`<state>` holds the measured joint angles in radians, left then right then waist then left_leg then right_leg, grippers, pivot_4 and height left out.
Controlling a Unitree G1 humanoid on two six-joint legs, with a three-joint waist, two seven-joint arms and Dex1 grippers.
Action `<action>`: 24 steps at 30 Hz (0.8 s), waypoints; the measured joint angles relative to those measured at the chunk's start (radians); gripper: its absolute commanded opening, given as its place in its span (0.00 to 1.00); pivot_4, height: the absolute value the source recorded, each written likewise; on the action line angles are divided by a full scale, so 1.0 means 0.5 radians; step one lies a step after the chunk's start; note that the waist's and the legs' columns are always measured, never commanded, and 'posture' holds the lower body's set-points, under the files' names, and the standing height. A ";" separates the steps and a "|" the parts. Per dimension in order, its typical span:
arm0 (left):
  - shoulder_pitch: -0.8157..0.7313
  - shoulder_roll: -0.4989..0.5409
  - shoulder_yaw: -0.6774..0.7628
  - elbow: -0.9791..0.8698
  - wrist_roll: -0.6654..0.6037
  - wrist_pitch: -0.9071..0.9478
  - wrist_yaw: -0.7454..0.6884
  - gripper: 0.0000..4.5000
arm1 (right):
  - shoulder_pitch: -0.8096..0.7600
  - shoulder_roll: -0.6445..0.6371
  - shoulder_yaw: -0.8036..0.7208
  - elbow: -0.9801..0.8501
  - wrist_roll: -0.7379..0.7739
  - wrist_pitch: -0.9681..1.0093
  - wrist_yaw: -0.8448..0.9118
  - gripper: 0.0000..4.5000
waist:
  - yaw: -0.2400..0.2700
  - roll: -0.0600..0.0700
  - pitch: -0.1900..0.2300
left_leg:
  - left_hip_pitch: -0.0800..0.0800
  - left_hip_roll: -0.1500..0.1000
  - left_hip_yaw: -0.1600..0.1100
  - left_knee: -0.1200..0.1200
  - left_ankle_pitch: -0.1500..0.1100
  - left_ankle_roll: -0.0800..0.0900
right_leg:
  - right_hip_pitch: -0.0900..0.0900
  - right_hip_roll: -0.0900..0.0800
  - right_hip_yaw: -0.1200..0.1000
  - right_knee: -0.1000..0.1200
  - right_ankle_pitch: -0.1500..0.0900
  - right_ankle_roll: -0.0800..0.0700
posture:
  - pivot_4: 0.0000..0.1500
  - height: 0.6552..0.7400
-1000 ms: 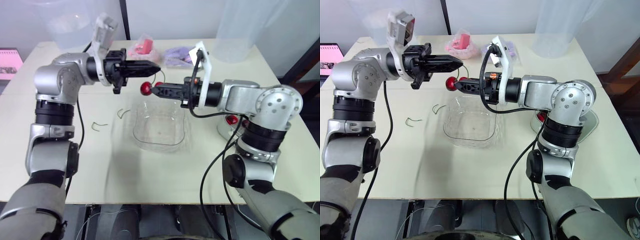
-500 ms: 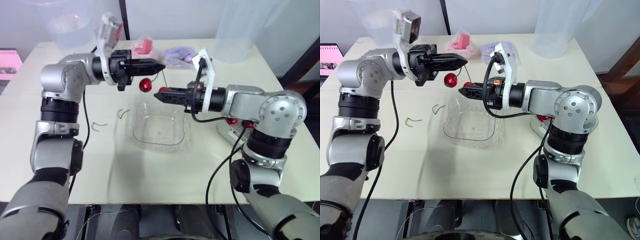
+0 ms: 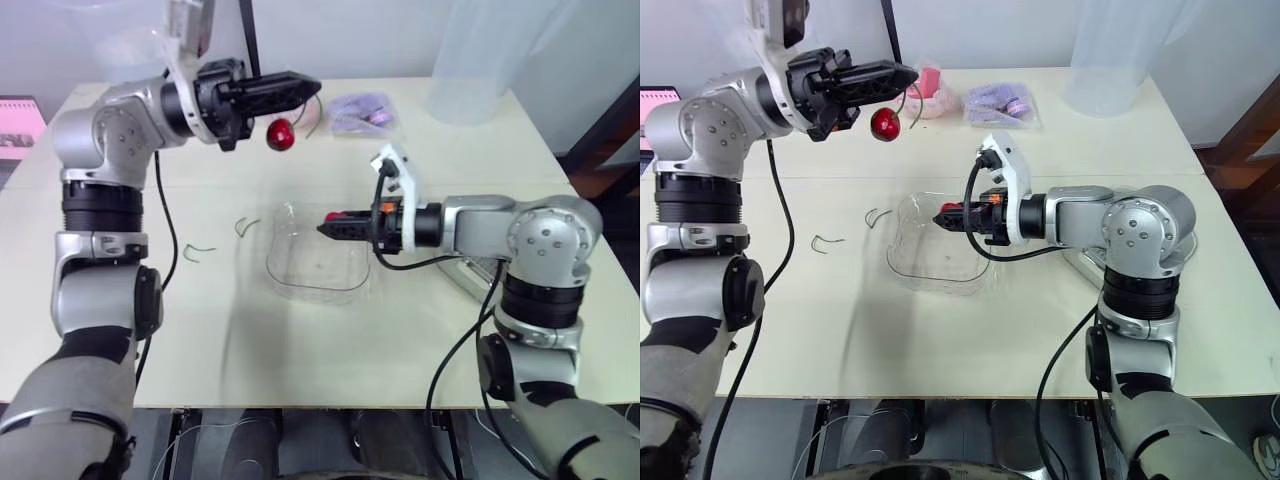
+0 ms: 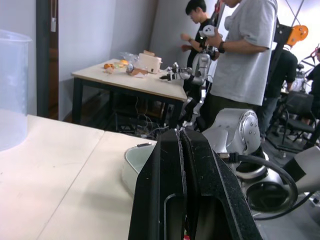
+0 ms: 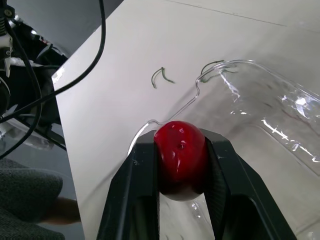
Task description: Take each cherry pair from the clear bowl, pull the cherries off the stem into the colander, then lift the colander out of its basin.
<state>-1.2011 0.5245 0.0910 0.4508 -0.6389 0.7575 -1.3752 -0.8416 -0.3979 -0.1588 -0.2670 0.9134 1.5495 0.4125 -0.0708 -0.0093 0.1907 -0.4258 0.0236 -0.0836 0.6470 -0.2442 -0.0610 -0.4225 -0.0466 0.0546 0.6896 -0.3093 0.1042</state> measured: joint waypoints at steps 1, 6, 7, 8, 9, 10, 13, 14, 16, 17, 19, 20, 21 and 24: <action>0.014 -0.001 -0.005 -0.003 0.004 -0.004 0.000 0.00 | 0.001 -0.087 0.017 -0.022 -0.016 -0.052 0.033 0.16 | 0.001 0.000 0.000 | 0.000 0.000 0.000 0.000 0.000 0.000 | 0.000 0.000 0.000 0.000 0.000 0.000 | 1.00 0.94; 0.116 0.016 -0.056 -0.054 0.036 -0.019 -0.005 0.00 | 0.131 -0.693 -0.025 -0.121 -0.197 -0.461 0.274 0.16 | 0.019 -0.001 0.000 | -0.002 -0.001 0.000 0.000 -0.003 0.004 | 0.001 0.000 0.000 -0.005 0.000 0.000 | 1.00 0.94; 0.123 0.013 -0.059 -0.063 0.035 -0.019 -0.002 0.00 | 0.235 -0.832 -0.051 -0.130 -0.247 -0.551 0.333 0.16 | 0.027 -0.001 0.000 | -0.002 -0.001 0.000 0.000 -0.003 0.005 | 0.002 -0.001 0.000 -0.006 0.000 0.000 | 1.00 0.94; 0.137 0.024 -0.057 -0.070 0.035 -0.022 0.000 0.00 | 0.351 -0.946 -0.092 -0.117 -0.305 -0.615 0.379 0.16 | 0.034 -0.001 0.000 | -0.002 -0.001 0.001 0.000 -0.003 0.005 | 0.003 -0.001 0.000 -0.007 0.000 0.000 | 1.00 0.94; 0.145 0.027 -0.057 -0.070 0.037 -0.029 0.005 0.00 | 0.458 -1.035 -0.132 -0.104 -0.351 -0.685 0.416 0.16 | 0.038 -0.001 0.000 | -0.002 -0.001 0.002 0.000 -0.003 0.005 | 0.003 -0.001 0.000 -0.007 0.000 0.000 | 1.00 0.94; 0.159 0.024 -0.057 -0.074 0.037 -0.046 0.007 0.00 | 0.596 -1.134 -0.173 -0.086 -0.409 -0.766 0.463 0.16 | 0.041 -0.001 0.000 | -0.001 -0.001 0.003 0.001 -0.003 0.006 | 0.003 0.000 0.001 -0.007 0.000 0.000 | 1.00 0.94; 0.179 -0.004 -0.061 -0.076 0.038 -0.063 0.012 0.00 | 0.833 -1.215 -0.261 -0.033 -0.507 -0.905 0.521 0.16 | 0.032 -0.001 0.000 | 0.001 0.000 0.003 0.001 -0.004 0.006 | 0.003 0.001 0.002 -0.005 0.000 0.000 | 1.00 0.94; 0.179 -0.012 -0.062 -0.076 0.038 -0.068 0.012 0.00 | 0.897 -1.215 -0.276 -0.001 -0.533 -0.939 0.527 0.16 | 0.029 -0.001 0.000 | 0.001 0.000 0.003 0.001 -0.004 0.006 | 0.003 0.001 0.002 -0.005 0.000 0.000 | 1.00 0.94; 0.179 -0.023 -0.062 -0.074 0.038 -0.086 0.013 0.00 | 0.979 -1.211 -0.284 0.047 -0.564 -0.981 0.540 0.16 | 0.024 -0.001 0.000 | 0.001 0.000 0.004 0.001 -0.003 0.006 | 0.003 0.000 0.003 -0.005 0.000 0.000 | 1.00 0.94; 0.178 -0.032 -0.063 -0.071 0.039 -0.091 0.013 0.00 | 1.001 -1.208 -0.287 0.071 -0.572 -1.004 0.545 0.16 | 0.022 -0.001 0.000 | 0.001 0.000 0.004 0.001 -0.003 0.006 | 0.003 0.001 0.003 -0.004 0.000 0.000 | 1.00 0.94; 0.178 -0.048 -0.067 -0.059 0.041 -0.102 0.011 0.00 | 1.039 -1.208 -0.293 0.107 -0.612 -1.068 0.546 0.26 | 0.023 -0.001 0.000 | 0.001 0.000 0.004 0.001 -0.003 0.005 | 0.003 0.001 0.003 -0.004 0.000 0.000 | 1.00 0.94; 0.178 -0.049 -0.073 -0.056 0.041 -0.104 0.010 0.00 | 1.052 -1.208 -0.293 0.123 -0.629 -1.083 0.545 0.38 | 0.023 -0.001 0.000 | 0.001 0.000 0.004 0.001 -0.003 0.005 | 0.003 0.000 0.003 -0.004 0.000 0.000 | 1.00 0.94; 0.178 -0.049 -0.075 -0.054 0.042 -0.105 0.010 0.00 | 1.061 -1.207 -0.294 0.142 -0.642 -1.098 0.543 0.42 | 0.023 -0.001 0.000 | 0.001 0.000 0.004 0.001 -0.002 0.004 | 0.003 0.000 0.003 -0.004 0.000 0.000 | 1.00 0.94; 0.178 -0.049 -0.076 -0.052 0.042 -0.107 0.008 0.00 | 1.065 -1.207 -0.316 0.160 -0.651 -1.115 0.542 0.76 | 0.024 -0.001 0.000 | 0.001 0.000 0.003 0.001 -0.002 0.004 | 0.003 0.001 0.003 -0.004 0.000 0.000 | 1.00 0.94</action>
<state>-1.1122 0.4998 0.0531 0.4249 -0.6179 0.7039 -1.3712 -0.3092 -1.0016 -0.3168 -0.1872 0.5879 0.9918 0.6835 -0.0590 -0.0099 0.1908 -0.4253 0.0235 -0.0819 0.6475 -0.2452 -0.0592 -0.4208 -0.0463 0.0560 0.6875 -0.3094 0.1044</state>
